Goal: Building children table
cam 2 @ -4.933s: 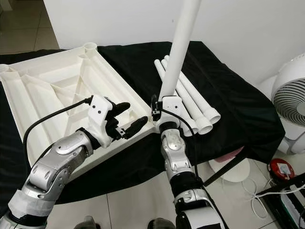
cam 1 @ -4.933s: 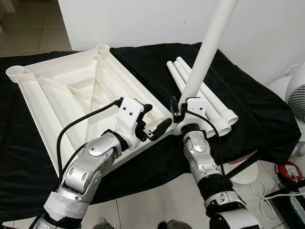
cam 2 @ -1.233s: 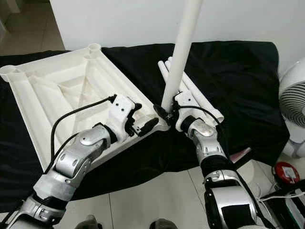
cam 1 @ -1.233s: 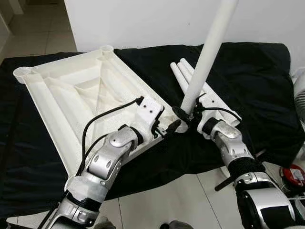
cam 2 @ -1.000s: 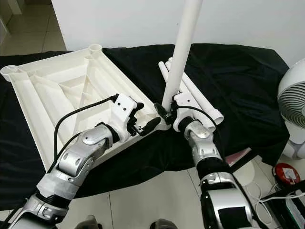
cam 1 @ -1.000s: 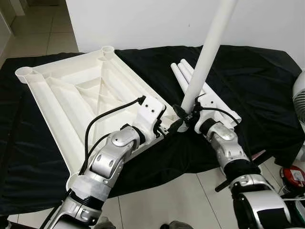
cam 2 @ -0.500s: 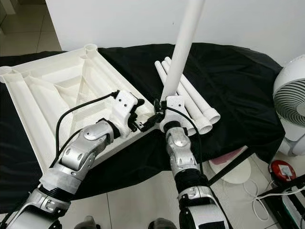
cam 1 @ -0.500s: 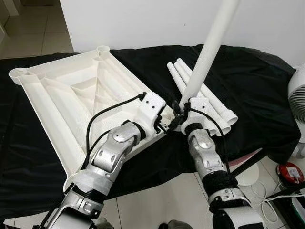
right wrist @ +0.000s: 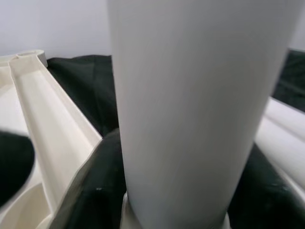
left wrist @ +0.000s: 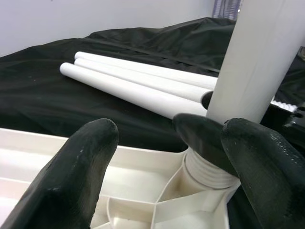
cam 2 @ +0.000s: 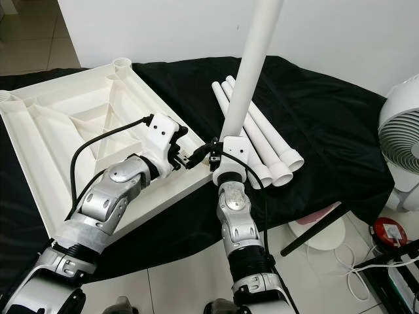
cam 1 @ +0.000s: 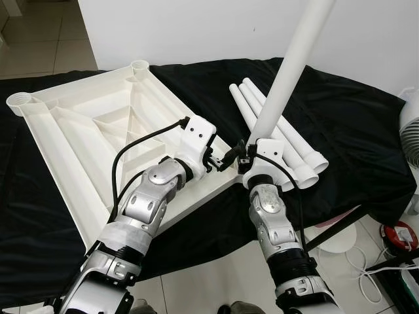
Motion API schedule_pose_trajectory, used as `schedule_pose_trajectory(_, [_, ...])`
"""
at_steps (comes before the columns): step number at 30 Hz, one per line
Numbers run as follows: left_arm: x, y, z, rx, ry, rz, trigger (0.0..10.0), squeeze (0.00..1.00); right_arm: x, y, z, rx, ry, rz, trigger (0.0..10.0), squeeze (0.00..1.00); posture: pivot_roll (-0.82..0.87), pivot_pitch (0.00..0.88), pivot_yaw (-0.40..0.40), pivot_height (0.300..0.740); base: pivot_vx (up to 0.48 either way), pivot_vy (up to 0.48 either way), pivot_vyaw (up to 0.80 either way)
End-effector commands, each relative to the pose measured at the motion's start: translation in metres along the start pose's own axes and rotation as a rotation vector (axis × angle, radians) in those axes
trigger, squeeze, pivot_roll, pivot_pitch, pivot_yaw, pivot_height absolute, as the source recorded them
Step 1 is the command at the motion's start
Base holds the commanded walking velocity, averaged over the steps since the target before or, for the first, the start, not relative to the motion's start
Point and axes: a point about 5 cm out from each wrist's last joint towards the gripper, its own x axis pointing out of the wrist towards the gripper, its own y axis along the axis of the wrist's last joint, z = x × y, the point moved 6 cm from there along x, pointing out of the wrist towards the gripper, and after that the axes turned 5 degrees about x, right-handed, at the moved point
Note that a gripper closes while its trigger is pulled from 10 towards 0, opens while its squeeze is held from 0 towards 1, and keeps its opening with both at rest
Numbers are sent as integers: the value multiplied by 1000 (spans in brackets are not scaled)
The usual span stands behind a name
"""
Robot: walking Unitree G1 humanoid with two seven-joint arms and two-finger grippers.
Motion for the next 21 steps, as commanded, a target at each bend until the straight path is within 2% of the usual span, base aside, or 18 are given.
schedule_pose_trajectory(1, [-1,0,-4,2,5,-1,10000,0,-7,-11,0,1,12,-39,10000,1000,-15,0,-18,740,0,0,0])
schedule_pose_trajectory(5, [-5,0,-4,-9,0,4,10000,0,-7,7,3,21,88,51,10000,1000,-21,0,10,740,0,0,0])
schedule_pose_trajectory(6, [-5,0,-1,-2,-17,5,10000,0,-6,9,7,42,106,55,10000,1000,-19,0,13,740,0,0,0])
schedule_pose_trajectory(9, [-5,-1,3,16,-49,2,10000,0,-3,10,14,-4,130,56,10000,1000,-17,0,15,740,0,0,0])
schedule_pose_trajectory(13, [-4,2,6,63,-78,6,10000,0,1,15,24,-10,148,55,10000,1000,-12,0,16,740,0,0,0])
schedule_pose_trajectory(17, [-3,4,7,71,-88,9,10000,0,2,15,25,-20,200,38,10000,961,-12,0,18,740,0,0,0])
schedule_pose_trajectory(18, [-3,3,8,72,-92,5,10000,0,2,14,23,-19,232,32,10000,0,-10,0,20,740,0,0,0])
schedule_pose_trajectory(21, [-3,3,10,71,-99,4,10000,0,0,15,23,-27,262,30,10000,0,-9,0,20,740,0,0,0])
